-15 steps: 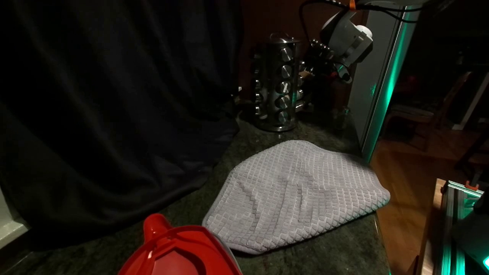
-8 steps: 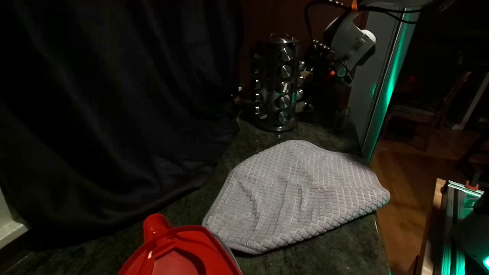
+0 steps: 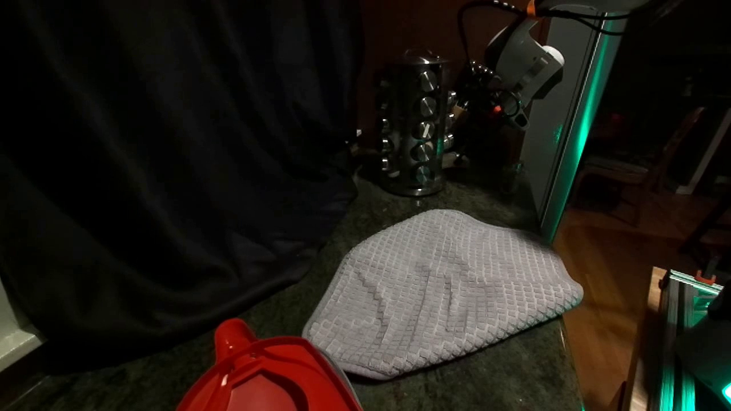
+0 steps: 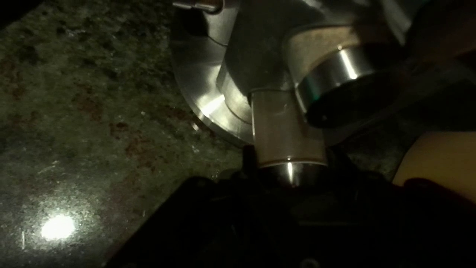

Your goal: Remove one glass jar from the silver holder on the right.

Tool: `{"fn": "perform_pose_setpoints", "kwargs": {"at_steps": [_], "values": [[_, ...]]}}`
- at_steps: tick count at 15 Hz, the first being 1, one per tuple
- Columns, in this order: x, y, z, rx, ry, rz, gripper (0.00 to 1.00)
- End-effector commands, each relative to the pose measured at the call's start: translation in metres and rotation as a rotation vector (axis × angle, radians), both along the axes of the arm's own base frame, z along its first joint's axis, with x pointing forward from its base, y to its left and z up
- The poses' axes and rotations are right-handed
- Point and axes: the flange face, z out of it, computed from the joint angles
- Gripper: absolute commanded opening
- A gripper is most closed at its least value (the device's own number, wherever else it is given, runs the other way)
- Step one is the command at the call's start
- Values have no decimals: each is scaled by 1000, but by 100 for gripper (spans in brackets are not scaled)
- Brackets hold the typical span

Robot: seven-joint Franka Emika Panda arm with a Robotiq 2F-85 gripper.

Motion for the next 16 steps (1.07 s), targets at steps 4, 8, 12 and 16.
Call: {"fn": "perform_pose_setpoints", "kwargs": {"at_steps": [4, 8, 12, 16], "values": [[-13, -17, 10, 17, -3, -61, 24], [-6, -10, 7, 29, 1, -30, 24], [2, -4, 1, 7, 19, 0, 51], [7, -3, -3, -21, 38, 22, 57]]}}
